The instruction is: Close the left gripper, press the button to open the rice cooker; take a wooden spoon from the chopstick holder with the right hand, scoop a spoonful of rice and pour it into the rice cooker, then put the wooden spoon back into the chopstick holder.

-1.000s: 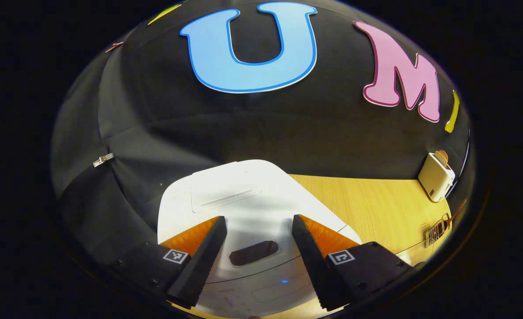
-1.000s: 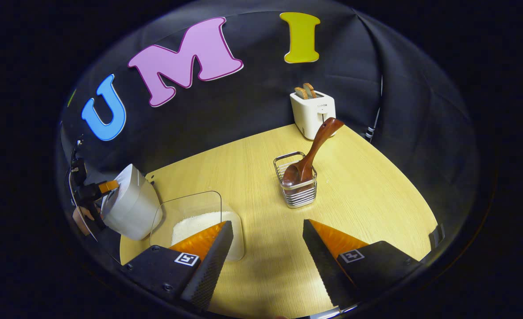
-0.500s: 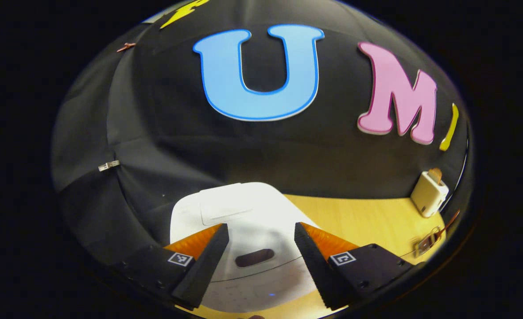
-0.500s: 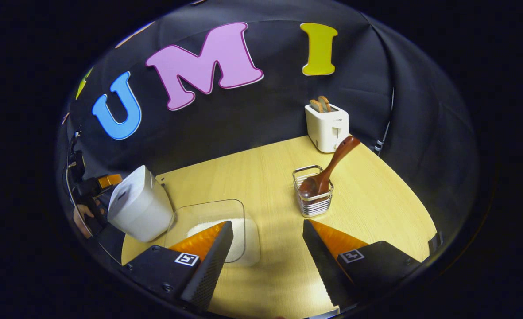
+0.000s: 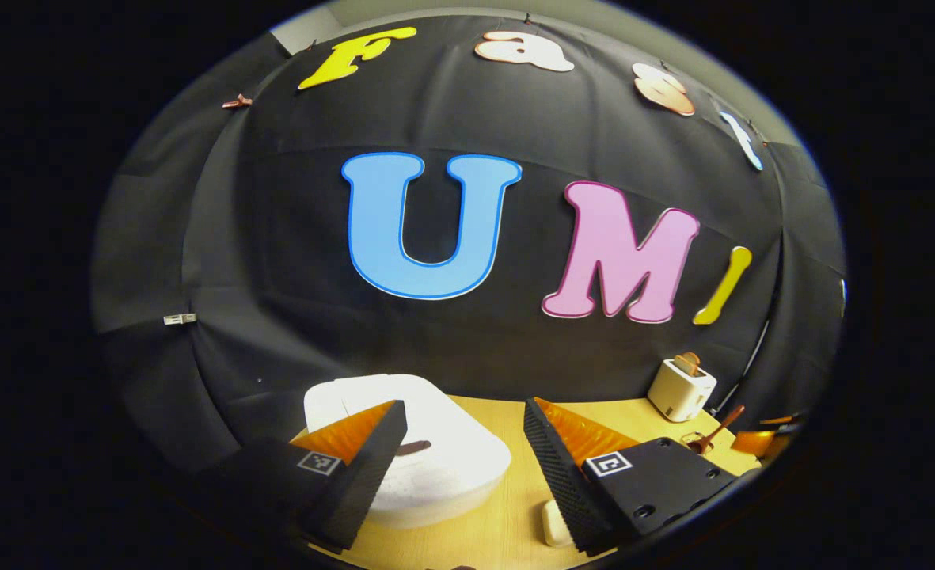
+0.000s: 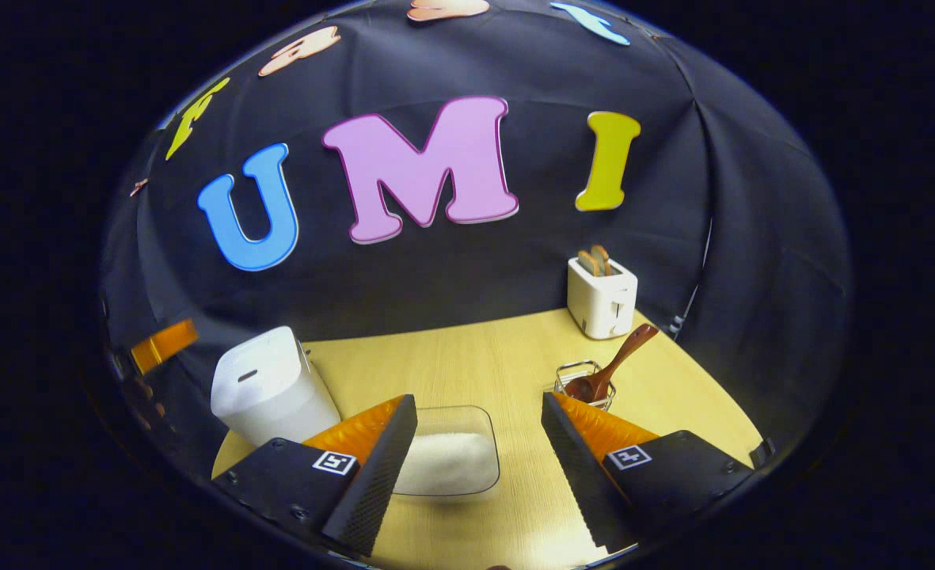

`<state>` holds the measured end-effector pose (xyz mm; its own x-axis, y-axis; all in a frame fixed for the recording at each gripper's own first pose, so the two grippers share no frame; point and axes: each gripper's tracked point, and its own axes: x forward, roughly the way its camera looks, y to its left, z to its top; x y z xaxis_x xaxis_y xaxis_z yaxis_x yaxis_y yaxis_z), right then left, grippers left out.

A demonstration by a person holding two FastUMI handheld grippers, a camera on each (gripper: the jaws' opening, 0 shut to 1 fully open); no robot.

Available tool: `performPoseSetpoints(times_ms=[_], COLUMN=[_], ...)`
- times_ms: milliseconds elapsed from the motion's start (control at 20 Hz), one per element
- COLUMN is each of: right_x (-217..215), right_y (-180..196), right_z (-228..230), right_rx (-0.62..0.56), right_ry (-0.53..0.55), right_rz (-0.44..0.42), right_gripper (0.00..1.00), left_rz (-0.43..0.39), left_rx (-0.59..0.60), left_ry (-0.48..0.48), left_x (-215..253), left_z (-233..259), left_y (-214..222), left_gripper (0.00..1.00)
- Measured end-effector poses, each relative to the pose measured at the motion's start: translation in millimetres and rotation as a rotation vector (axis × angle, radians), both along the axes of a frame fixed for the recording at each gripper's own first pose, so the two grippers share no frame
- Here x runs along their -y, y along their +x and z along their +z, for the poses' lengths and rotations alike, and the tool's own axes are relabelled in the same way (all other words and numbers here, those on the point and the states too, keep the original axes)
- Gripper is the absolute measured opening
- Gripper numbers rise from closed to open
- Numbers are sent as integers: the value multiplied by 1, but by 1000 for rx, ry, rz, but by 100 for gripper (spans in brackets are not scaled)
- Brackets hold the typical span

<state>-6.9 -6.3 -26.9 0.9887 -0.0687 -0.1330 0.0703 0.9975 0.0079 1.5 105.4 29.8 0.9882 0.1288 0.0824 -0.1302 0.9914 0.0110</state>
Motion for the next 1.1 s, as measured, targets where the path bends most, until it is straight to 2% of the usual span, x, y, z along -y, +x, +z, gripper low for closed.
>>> performPoseSetpoints(times_ms=[100, 250, 350, 550, 650, 950, 1100], right_x=[-7, -19, -21, -16, -2, 26, 29], right_y=[-17, -38, -58, -99, -110, -135, -142], right_z=[10, 9, 1, -31, -35, -17, -33], right_rx=[38, 52, 59, 6, -5, 45, 19], right_ry=[-30, -74, -94, -101, -74, -53, -66], right_rz=[-3, 39, 69, 171, 185, 196, 194], right_gripper=[98, 98, 99, 98, 98, 98, 98], left_rz=[-33, -83, -86, -29, 16, 51, 69], left_rx=[-22, -57, -72, -67, -72, -54, -48], left_ry=[18, 28, 30, 9, -1, -32, -51], left_x=[13, 40, 52, 83, 94, 116, 118], left_z=[-19, -40, -47, -55, -59, -61, -67], left_y=[-24, -53, -66, -100, -117, -157, -167], left_gripper=[95, 95, 96, 96, 95, 96, 96])
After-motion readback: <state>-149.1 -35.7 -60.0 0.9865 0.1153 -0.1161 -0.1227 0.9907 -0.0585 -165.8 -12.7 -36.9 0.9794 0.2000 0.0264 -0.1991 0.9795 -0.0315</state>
